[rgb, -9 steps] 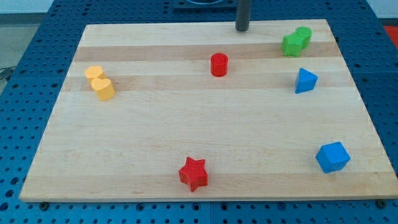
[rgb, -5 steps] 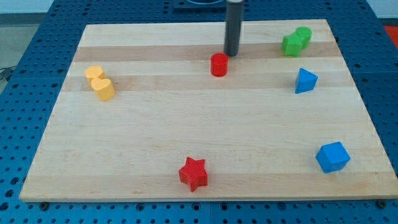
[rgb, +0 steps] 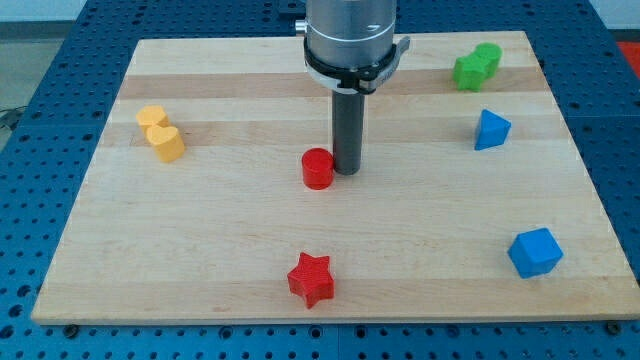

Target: Push the red circle closer to the red star

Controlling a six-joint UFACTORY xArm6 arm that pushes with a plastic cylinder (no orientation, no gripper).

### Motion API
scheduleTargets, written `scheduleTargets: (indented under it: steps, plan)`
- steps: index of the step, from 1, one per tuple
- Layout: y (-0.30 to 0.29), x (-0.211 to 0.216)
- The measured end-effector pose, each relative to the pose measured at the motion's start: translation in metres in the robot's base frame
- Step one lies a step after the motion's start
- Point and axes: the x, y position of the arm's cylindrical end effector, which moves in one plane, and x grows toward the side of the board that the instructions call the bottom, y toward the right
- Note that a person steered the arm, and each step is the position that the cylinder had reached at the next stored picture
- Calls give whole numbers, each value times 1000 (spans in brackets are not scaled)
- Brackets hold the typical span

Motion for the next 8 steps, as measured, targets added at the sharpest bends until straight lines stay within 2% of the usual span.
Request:
scheduleTargets:
  steps: [1, 2, 4, 5, 6, 7, 8]
  plan:
    - [4, -59]
    - [-8, -79]
    - [-46, -59]
    - [-47, -58]
    - [-47, -25]
    - [-47, -11]
    - [-47, 31]
